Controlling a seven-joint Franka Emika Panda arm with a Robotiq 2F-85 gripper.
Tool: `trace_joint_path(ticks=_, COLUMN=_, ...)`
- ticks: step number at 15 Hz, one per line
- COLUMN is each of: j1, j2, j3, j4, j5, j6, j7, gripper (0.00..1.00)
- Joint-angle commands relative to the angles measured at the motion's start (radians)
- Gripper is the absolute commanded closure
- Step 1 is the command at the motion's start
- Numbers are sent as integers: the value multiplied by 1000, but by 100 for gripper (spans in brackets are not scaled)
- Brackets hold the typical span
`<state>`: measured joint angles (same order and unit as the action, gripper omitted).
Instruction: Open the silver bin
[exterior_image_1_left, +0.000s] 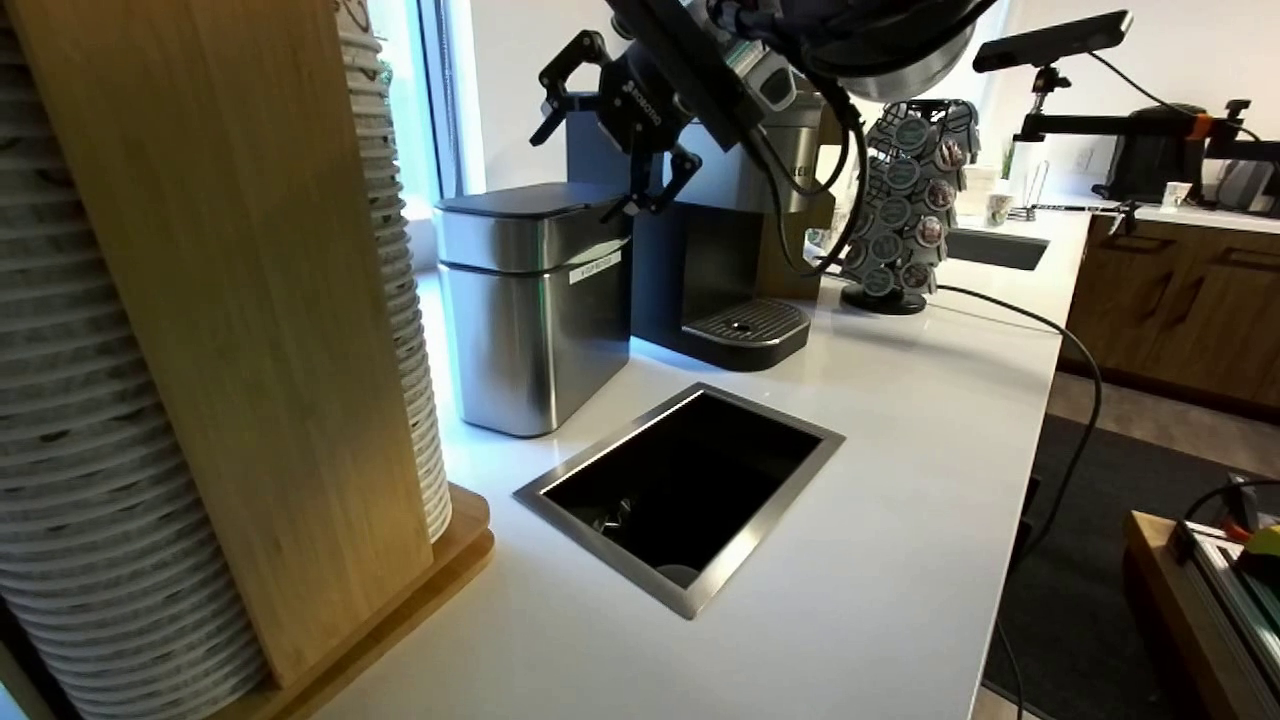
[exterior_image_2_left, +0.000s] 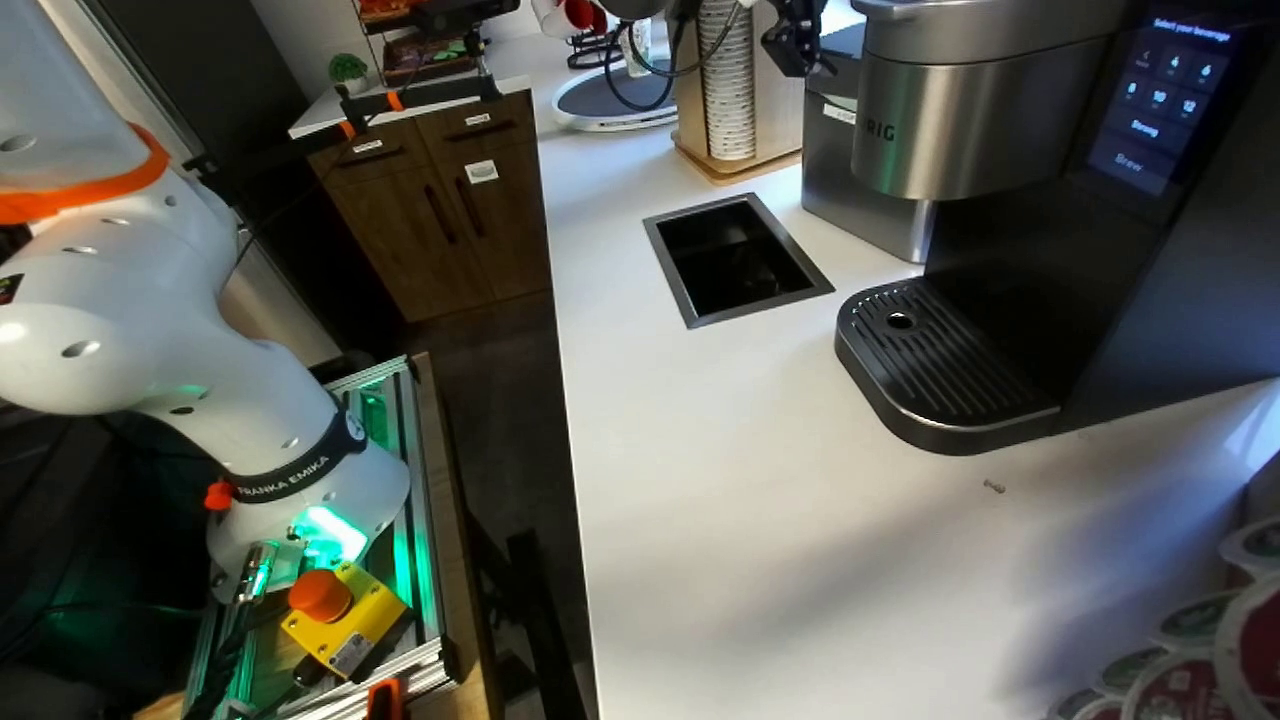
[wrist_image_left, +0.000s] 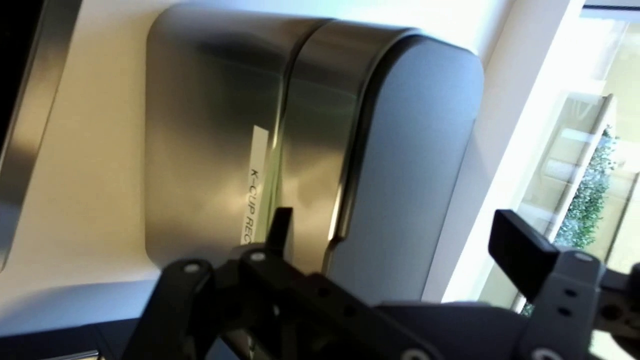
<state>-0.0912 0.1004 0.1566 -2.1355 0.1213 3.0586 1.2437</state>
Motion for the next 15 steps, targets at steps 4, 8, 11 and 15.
trace_joint_path(ticks=4, j1=9, j2=47, j3=-33, j4=56, j5=-23, j6=42, j7=47, gripper=0)
trace_joint_path(ticks=8, j1=9, j2=50, j3=-44, j4=66, j5=-11, j6=40, j7=52, gripper=0)
trace_joint_path(ticks=11, j1=2, j2=47, j3=-25, j4=68, j5=19, j6=40, j7=39, gripper=0)
trace_joint_path(ticks=15, j1=50, j2=39, j3=-51, j4=80, j5=102, j6=32, j7=-21, gripper=0)
